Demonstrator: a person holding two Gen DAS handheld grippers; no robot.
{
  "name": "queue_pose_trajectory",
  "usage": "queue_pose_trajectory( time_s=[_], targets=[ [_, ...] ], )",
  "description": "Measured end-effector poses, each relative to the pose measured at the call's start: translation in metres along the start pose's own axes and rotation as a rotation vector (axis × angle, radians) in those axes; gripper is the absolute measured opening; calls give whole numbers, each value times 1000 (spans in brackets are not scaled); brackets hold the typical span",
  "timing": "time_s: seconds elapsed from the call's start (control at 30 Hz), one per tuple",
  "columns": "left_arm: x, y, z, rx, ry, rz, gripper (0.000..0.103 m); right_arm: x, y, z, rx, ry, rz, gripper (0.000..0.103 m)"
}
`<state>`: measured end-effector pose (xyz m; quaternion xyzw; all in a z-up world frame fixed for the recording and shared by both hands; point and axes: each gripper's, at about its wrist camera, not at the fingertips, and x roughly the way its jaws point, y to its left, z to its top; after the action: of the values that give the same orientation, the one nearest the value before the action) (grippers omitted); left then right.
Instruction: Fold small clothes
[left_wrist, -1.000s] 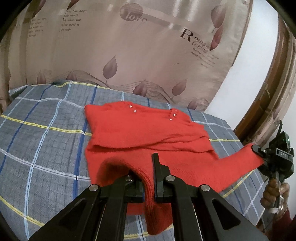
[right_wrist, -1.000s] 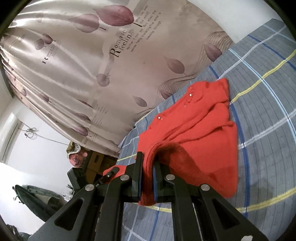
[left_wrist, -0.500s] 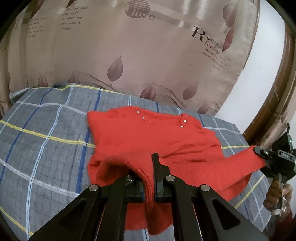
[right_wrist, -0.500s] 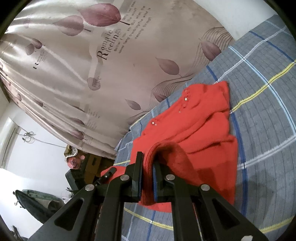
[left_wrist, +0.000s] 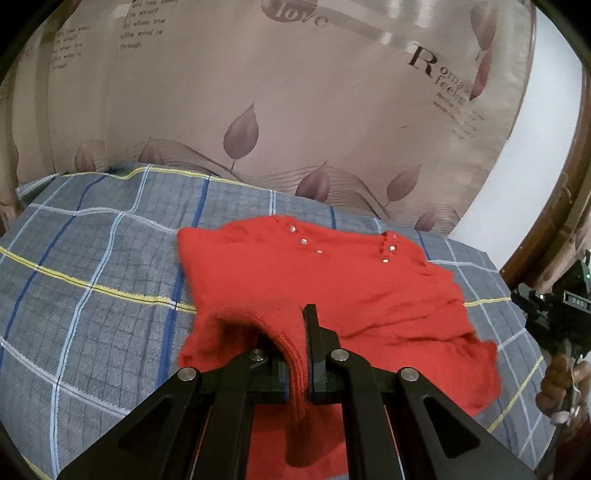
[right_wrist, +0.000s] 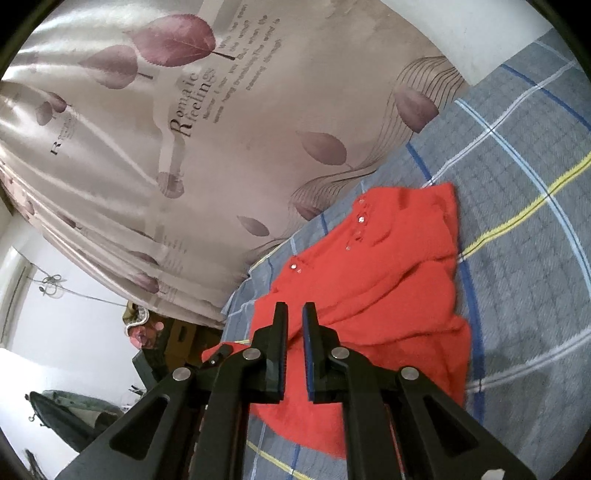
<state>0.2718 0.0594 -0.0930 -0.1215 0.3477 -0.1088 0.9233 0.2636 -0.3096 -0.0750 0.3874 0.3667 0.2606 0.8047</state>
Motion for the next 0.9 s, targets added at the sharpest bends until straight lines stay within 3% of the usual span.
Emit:
queue_pose_trajectory(
  time_s=[0.5, 0.57, 0.67, 0.73, 0.83, 0.9],
  targets=[
    [-4, 1, -1, -14, 0, -27, 6, -1, -27, -53, 32, 150, -110, 17],
    [-4, 1, -2, -17, 2, -26, 6, 8, -27, -59, 29, 179, -108, 33],
    [-4, 1, -1, -12, 2, -24, 6, 24, -21, -68, -24, 216, -144, 49],
    [-3, 1, -2, -13, 6, -22, 6, 33, -21, -71, -42, 225, -179, 49],
    [-3, 2, -1, -16, 5, -22, 6, 40, -22, -78, -55, 252, -165, 9],
    [-3, 3, -1, -21, 5, -26, 6, 36, -12, -77, -95, 222, -146, 9]
  ],
)
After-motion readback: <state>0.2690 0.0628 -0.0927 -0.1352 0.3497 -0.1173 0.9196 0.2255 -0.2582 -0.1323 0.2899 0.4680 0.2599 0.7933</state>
